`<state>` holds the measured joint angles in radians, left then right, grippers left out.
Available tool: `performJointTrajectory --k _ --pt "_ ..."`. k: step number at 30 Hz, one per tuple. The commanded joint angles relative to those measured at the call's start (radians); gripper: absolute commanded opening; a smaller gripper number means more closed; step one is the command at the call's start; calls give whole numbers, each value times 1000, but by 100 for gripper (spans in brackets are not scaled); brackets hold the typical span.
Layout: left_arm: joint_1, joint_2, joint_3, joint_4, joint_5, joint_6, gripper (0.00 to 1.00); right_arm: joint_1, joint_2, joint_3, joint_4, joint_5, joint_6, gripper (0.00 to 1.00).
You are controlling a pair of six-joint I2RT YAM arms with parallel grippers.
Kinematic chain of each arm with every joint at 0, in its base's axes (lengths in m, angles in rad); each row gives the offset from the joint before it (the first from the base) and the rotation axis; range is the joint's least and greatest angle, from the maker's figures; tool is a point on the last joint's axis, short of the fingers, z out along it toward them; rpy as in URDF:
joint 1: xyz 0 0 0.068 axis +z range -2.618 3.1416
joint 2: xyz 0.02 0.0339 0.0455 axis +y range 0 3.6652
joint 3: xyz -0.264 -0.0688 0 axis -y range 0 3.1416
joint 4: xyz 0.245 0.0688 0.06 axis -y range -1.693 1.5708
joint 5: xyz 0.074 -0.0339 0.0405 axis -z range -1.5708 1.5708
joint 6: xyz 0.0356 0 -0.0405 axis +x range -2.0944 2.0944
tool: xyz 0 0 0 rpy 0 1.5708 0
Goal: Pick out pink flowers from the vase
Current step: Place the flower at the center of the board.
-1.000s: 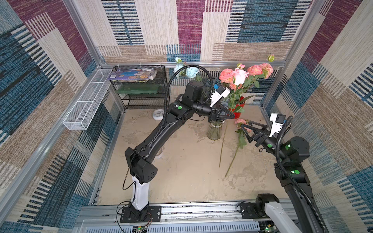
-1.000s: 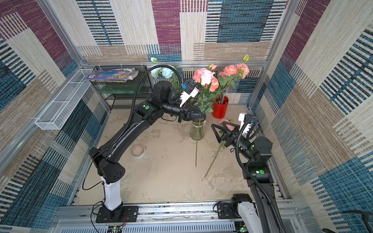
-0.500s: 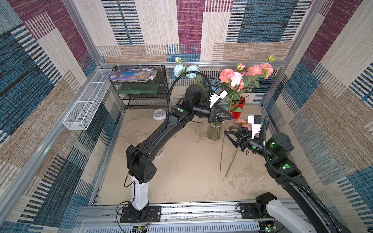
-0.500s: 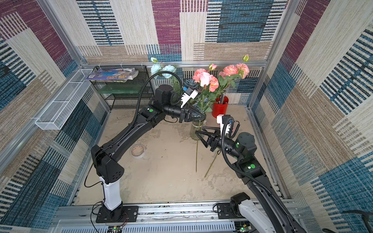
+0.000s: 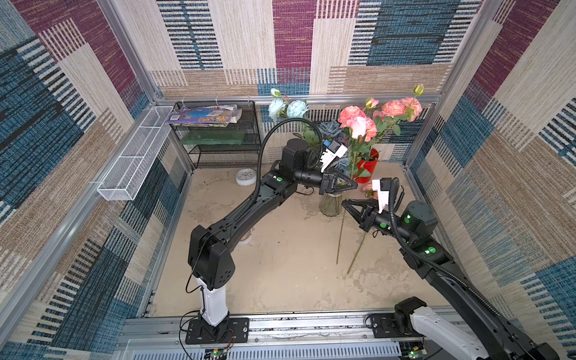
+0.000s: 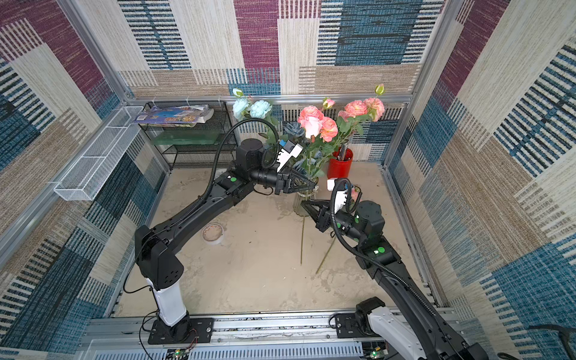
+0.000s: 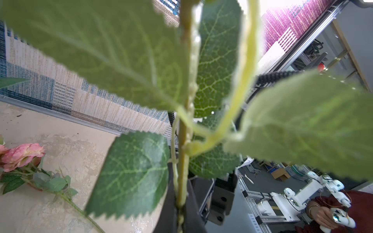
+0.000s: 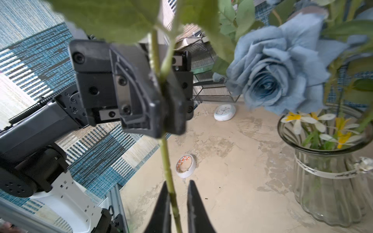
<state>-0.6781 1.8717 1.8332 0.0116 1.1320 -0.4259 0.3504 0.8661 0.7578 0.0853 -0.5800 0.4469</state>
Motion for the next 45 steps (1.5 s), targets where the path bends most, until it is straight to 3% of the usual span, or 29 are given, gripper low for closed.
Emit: performJointTrajectory --k 1,7,10,12,13,14,16,23,24,25,26,28,29,32,35,40,41,45 --pt "-4 -8 -12 56 6 -45 0 10 3 12 34 1 0 0" --pt "-3 -9 -28 21 -47 -13 3 18 -16 11 -16 35 -18 0" --pt "-1 -1 -24 25 -54 -36 32 18 -33 -1 -38 50 -28 0" --pt "0 0 -23 33 -60 -55 37 18 -41 -8 -53 63 -33 0" --pt "-1 -2 -24 39 -65 -62 37 18 -45 -12 -58 67 -36 0" --pt "0 -4 -27 48 -66 -65 29 18 -49 -15 -65 70 -39 0" --pt "-1 -11 -35 68 -66 -69 3 18 -51 -19 -73 74 -38 0" --pt "-3 -22 -69 139 -71 -123 0 18 -46 -32 -63 70 -31 0" --pt "-3 -23 -73 146 -73 -127 0 18 -41 -33 -58 69 -27 4" --pt "-3 -23 -75 149 -72 -131 0 18 -35 -32 -54 69 -21 24" --pt "-3 -25 -77 154 -72 -137 0 19 -30 -32 -50 66 -17 37" --pt "-4 -24 -83 174 -72 -154 0 18 -17 -29 -34 57 -9 52" --pt "-4 -26 -85 186 -72 -162 0 18 -12 -29 -23 55 -3 57" --pt "-9 -24 -88 200 -74 -173 0 18 7 -21 5 44 10 59" --pt "-16 -25 -88 200 -76 -174 0 20 28 -7 26 28 19 53" --pt "-20 -29 -89 188 -78 -168 0 32 51 15 24 23 17 6" --pt "-20 -29 -90 182 -80 -163 0 32 52 17 20 24 15 1" --pt "-20 -37 -94 152 -92 -141 0 33 43 17 1 34 8 0"
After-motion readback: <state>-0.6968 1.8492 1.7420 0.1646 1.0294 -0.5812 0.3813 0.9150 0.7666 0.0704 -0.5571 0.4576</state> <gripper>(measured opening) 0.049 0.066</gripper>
